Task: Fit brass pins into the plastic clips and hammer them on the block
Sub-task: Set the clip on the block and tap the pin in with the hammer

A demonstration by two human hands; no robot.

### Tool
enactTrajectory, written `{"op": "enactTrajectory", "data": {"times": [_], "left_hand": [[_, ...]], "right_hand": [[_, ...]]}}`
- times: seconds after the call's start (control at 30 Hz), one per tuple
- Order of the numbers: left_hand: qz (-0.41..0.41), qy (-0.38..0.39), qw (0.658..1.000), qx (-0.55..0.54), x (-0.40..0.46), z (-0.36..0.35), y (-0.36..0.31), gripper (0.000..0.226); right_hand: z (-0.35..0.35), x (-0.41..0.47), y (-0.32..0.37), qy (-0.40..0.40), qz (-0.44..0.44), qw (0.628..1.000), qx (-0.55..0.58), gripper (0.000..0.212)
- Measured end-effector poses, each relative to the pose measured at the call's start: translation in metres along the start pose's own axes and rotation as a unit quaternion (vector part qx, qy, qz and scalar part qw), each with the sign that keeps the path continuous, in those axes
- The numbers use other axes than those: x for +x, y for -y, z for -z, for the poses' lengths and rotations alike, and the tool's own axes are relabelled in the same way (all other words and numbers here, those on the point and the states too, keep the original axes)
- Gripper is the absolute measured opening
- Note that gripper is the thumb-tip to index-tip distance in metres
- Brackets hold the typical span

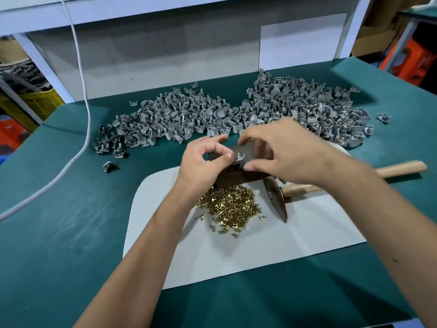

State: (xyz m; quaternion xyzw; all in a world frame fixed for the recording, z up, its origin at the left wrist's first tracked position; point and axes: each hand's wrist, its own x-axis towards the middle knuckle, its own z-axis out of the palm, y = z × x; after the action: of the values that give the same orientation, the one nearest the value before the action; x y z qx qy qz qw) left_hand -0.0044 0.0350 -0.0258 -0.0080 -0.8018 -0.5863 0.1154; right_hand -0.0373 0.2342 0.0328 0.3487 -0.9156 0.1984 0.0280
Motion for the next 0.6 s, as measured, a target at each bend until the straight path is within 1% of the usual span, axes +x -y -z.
{"op": "enactTrajectory", "data": {"times": [0.07,0.13,0.2,0.3,0.37,0.43,0.5,0.53,0.6], "left_hand": [[-0.012,0.007,1.0,-0.023,-0.001,-0.003,-0.002,0.005],[-0.017,0.003,0.999,-0.033,-0.002,-0.005,-0.002,0.011],[-0.023,-0.022,0.999,-0.019,-0.001,-0.005,0.0,0.017],[-0.026,-0.09,0.996,-0.011,0.004,-0.003,0.007,0.021],[-0.02,-0.132,0.991,-0.019,0.008,-0.001,0.011,0.023],[-0.008,-0.164,0.986,-0.035,0.01,0.002,0.015,0.02],[-0.001,-0.189,0.981,-0.03,0.012,0.006,0.017,0.019],[0.0,-0.197,0.98,-0.015,0.013,0.008,0.019,0.019],[0.003,-0.207,0.978,0.007,0.015,0.013,0.019,0.02]], "right_hand": [[-0.011,0.005,0.004,-0.019,0.024,1.0,0.002,0.03],[-0.013,0.009,0.001,-0.041,0.031,0.998,0.018,0.019],[-0.01,0.012,-0.005,-0.061,0.024,0.997,0.031,0.014],[0.004,0.017,-0.024,-0.078,-0.045,0.996,0.028,0.015],[0.014,0.025,-0.041,-0.072,-0.107,0.992,0.001,0.021],[0.019,0.036,-0.053,-0.076,-0.15,0.986,-0.021,0.026],[0.018,0.052,-0.057,-0.103,-0.155,0.982,-0.027,0.023],[0.015,0.062,-0.057,-0.103,-0.149,0.983,-0.027,0.019],[0.007,0.084,-0.057,-0.061,-0.135,0.988,-0.035,0.014]]}}
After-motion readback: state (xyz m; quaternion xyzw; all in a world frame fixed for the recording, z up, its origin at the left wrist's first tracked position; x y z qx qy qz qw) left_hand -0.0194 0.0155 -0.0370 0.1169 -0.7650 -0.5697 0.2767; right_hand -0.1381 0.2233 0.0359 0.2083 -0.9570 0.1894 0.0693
